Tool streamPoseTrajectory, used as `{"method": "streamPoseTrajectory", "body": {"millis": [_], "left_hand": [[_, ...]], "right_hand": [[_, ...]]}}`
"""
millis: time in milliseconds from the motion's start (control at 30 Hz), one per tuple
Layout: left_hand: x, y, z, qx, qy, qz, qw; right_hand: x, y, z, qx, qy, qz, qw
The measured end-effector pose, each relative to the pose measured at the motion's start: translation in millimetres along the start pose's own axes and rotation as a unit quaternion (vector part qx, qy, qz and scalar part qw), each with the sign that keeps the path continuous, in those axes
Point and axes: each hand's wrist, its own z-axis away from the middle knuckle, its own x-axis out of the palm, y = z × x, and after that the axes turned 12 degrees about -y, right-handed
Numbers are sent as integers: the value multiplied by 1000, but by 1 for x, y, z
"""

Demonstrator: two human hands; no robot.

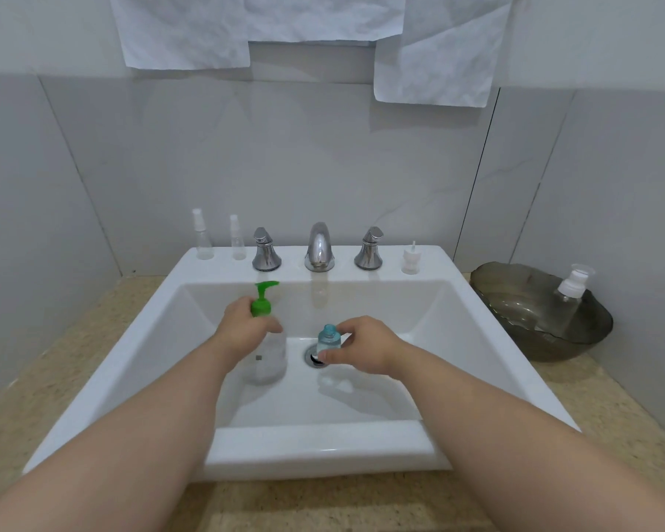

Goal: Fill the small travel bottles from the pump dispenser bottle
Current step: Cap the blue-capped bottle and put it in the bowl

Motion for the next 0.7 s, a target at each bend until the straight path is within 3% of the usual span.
{"method": "streamPoseTrajectory", "body": {"millis": [233,333,433,533,600,700], "left_hand": [[7,6,7,-17,-39,-17,999],[-5,19,12,-8,-17,51,999],[-14,52,23,94,129,18,987],[-1,96,42,258,252,-90,928],[18,130,50,362,252,-132,888],[51,175,47,443,116,-261,850]], "right_hand": [[-20,-1,17,-3,28,-5,1000],[-27,7,28,5,40,-10,999],[-38,15,42,12,58,-4,998],[-49,23,54,18,77,-3,997],[-52,30,60,22,88,-6,996],[-56,41,67,28,97,-4,995]]}}
